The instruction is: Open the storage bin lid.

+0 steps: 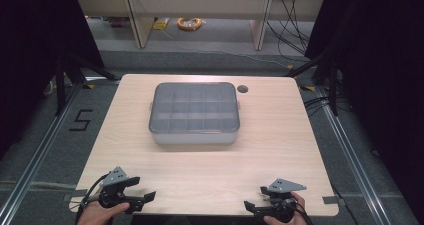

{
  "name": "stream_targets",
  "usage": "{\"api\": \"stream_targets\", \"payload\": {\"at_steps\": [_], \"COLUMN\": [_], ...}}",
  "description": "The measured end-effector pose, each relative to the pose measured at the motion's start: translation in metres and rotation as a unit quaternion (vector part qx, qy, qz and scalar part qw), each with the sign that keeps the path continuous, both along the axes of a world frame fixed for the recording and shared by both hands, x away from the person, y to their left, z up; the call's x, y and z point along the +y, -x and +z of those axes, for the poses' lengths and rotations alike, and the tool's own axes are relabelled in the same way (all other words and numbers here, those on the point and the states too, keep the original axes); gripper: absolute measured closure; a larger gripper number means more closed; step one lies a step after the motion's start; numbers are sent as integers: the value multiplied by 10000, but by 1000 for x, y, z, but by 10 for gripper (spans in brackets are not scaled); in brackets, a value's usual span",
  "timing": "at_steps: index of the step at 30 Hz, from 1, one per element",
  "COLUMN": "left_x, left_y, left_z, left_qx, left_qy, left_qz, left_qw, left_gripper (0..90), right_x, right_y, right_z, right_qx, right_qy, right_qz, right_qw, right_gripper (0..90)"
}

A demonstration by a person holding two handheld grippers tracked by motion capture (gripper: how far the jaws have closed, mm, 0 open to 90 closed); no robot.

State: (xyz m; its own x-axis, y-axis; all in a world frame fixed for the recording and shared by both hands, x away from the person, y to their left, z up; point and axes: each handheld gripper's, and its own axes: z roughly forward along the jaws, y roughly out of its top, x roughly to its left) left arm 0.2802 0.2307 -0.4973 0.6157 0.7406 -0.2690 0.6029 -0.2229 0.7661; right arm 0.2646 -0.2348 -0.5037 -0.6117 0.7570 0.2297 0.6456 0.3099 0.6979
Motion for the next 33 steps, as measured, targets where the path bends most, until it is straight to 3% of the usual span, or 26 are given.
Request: {"api": "stream_targets", "payload": {"at_steps": [2, 6, 8, 11, 15, 16, 18, 19, 24, 25, 26, 27, 28, 29, 30, 33], "left_x": [0, 1, 2, 3, 3, 3, 3, 3, 3, 2, 2, 2, 2, 2, 2, 2], "left_y": [0, -1, -2, -3, -4, -4, -4, -4, -5, -6, -6, -6, -7, -7, -8, -10], "left_z": [0, 1, 0, 1, 1, 1, 1, 1, 2, 2, 2, 2, 2, 2, 2, 3], "left_qx": [1, 16, 38, 141, 112, 100, 92, 65, 84, 83, 62, 62, 84, 84, 95, 136], "left_qy": [34, 81, 148, 255, 255, 275, 289, 301, 306, 334, 370, 370, 379, 379, 369, 454], "left_qz": [33, 49, 78, 102, 124, 158, 180, 188, 206, 220, 226, 226, 246, 246, 214, 228], "left_qw": [10000, 10000, 9999, 9995, 9995, 9994, 9994, 9993, 9993, 9992, 9990, 9990, 9989, 9989, 9990, 9986], "left_gripper": [152, 152, 152, 152, 152, 153, 152, 152, 152, 152, 152, 152, 152, 152, 152, 152], "right_x": [-1, -1, -4, -4, -2, -4, -3, -5, -9, -8, -10, -10, -8, -8, -10, -11], "right_y": [0, 1, -2, -2, -2, -6, -5, -8, -13, -13, -17, -17, -15, -15, -20, -26], "right_z": [1, 3, 2, 3, 4, 3, 5, 4, 7, 10, 9, 9, 11, 11, 11, 12], "right_qx": [-91, 36, -145, -185, -71, -239, -131, -290, -362, -285, -493, -493, -235, -235, -406, -388], "right_qy": [31, -185, -233, -222, -240, -227, -341, -309, -300, -474, -475, -475, -653, -653, -590, -694], "right_qz": [-44, -180, -170, -177, -300, -235, -320, -273, -365, -505, -397, -397, -535, -535, -407, -422], "right_qw": [9999, 9997, 9995, 9994, 9992, 9992, 9988, 9987, 9982, 9972, 9969, 9969, 9962, 9962, 9966, 9959], "right_gripper": [193, 194, 197, 206, 211, 213, 216, 221, 225, 228, 230, 230, 230, 230, 230, 230]}}
